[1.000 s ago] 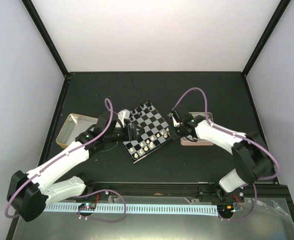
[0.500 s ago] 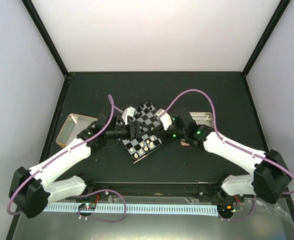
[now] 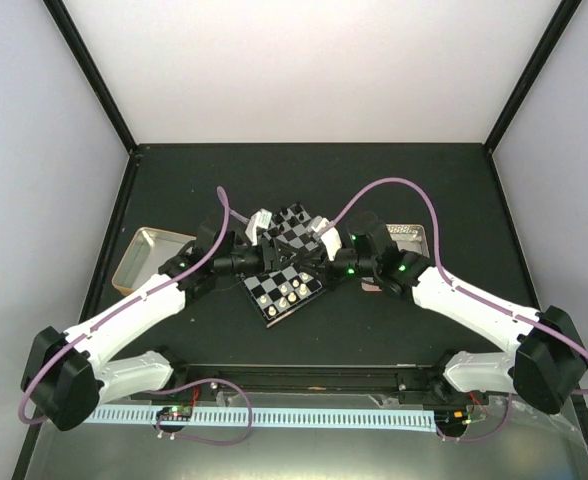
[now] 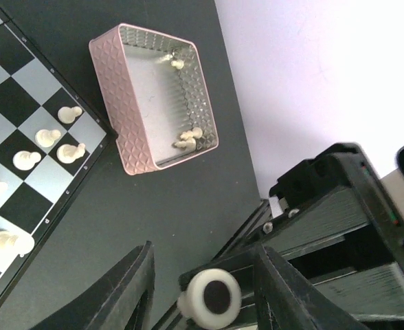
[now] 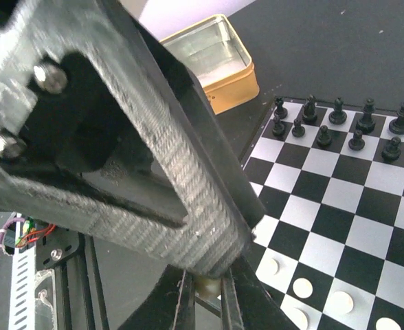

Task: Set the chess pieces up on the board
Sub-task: Place the chess piece on the chessboard.

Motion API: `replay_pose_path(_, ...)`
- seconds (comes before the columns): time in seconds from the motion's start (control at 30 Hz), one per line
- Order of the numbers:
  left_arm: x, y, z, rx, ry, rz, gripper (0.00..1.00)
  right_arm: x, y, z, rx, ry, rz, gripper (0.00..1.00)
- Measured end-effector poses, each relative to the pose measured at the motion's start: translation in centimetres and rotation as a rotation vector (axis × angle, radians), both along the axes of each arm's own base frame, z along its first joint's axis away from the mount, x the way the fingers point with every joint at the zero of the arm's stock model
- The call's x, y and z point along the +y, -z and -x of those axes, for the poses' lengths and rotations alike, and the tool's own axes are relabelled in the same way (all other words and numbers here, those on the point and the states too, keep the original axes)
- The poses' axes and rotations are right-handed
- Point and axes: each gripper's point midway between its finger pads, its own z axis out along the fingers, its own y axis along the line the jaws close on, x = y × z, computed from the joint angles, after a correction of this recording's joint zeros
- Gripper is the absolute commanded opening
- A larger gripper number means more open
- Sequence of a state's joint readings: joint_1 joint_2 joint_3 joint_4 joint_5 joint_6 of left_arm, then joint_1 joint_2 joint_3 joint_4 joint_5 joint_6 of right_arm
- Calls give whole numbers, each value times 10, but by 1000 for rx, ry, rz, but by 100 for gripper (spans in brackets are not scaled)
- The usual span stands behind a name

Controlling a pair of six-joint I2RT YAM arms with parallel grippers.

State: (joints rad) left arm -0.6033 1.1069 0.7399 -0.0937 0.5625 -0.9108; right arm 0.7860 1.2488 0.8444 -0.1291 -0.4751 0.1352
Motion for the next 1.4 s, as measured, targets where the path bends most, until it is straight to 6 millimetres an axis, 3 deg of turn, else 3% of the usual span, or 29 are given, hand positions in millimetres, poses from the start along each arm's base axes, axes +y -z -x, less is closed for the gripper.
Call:
replay_pose_path(0.13,-2,3,2,15,12,12,32,1,-2,-1,6,8,-11,5)
replay_pose_path(0.33,-4,2,4,17,23,39,14,0,-1,-3,33,36,-17,9)
replay_pose_path(0.5,-2,2,4,26,18,52,12,1,-2,-3,69,65,-28,28)
replay_pose_path(0.63,-2,-9,7,25,12,91,12,-1,-10,-2,116,102,-80,47)
replay_pose_path(0.77,-2,-26,10,46,2,159,12,-8,-31,7,161,139,-225,53)
replay_pose_path(1.07,-4,-73,11,146,-35,385,11,-14,-79,14,353,185,-571,53)
replay_pose_path(1.27,-4,-88,11,203,-42,477,11,-9,-90,11,433,182,-648,41)
replay_pose_path(1.4,-3,-83,12,246,-52,497,11,-6,-89,8,487,189,-668,30)
